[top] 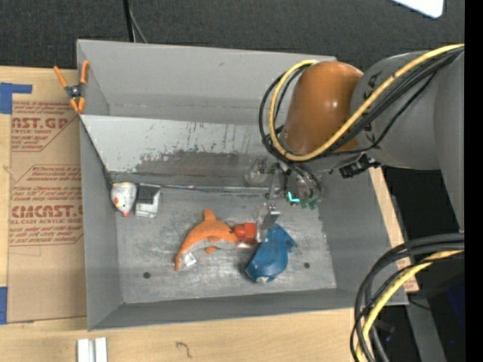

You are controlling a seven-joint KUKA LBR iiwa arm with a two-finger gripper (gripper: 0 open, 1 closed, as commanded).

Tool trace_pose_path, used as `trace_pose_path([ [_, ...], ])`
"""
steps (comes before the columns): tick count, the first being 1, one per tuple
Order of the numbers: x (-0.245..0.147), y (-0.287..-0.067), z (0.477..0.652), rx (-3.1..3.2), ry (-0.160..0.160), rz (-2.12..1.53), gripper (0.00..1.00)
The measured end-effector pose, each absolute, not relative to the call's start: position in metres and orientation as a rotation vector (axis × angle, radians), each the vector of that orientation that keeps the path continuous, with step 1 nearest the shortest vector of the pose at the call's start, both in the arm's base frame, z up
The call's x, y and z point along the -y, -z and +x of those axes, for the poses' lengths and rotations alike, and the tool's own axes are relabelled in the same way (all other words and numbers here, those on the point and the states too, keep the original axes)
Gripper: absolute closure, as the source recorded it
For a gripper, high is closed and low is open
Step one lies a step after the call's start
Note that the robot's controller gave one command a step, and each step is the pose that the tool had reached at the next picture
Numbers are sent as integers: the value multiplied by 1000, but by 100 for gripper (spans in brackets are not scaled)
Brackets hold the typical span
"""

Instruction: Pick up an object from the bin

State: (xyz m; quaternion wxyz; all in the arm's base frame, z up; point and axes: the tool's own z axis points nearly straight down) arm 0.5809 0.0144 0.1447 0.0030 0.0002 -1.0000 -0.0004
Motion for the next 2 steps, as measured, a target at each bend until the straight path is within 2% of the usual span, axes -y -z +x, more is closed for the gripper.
trace_pose_path([
  [1, -14, -149, 583, 3143, 1, 0, 0],
  [2, -52, -74, 556, 3136, 3, 277, 100],
])
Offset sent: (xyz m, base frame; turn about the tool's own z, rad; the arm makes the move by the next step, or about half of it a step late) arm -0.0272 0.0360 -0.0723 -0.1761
